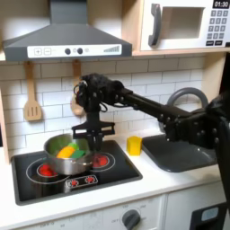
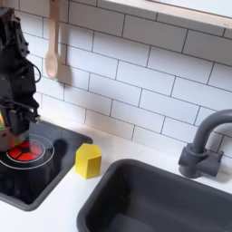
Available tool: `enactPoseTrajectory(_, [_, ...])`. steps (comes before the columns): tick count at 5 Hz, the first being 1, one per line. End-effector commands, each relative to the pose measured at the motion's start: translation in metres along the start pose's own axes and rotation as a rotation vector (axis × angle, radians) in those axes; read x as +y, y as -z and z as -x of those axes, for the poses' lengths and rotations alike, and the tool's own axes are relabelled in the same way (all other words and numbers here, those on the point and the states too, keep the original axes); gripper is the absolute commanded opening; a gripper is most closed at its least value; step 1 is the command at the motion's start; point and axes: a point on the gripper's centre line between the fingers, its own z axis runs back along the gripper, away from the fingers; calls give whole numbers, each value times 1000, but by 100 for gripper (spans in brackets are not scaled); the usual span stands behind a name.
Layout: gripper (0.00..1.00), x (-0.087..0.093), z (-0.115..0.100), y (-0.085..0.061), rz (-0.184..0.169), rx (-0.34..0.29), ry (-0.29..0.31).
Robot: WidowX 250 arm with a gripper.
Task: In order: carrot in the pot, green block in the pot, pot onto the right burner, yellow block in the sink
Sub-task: 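Move the pot onto the right burner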
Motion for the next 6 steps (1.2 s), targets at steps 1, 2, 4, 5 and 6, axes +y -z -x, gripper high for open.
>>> enactPoseTrajectory(1, [0,-12,-2,-2,11,-6,19])
enactPoseTrajectory(2, [0,-26,-4,-5,25,-9,44])
enactPoseTrajectory(4, [0,-36,-3,-6,30,-12,61])
enactPoseTrajectory(5, [0,-43,-3,-2,24,-11,73])
enactPoseTrajectory(6, [0,-46,0,2,21,-11,77])
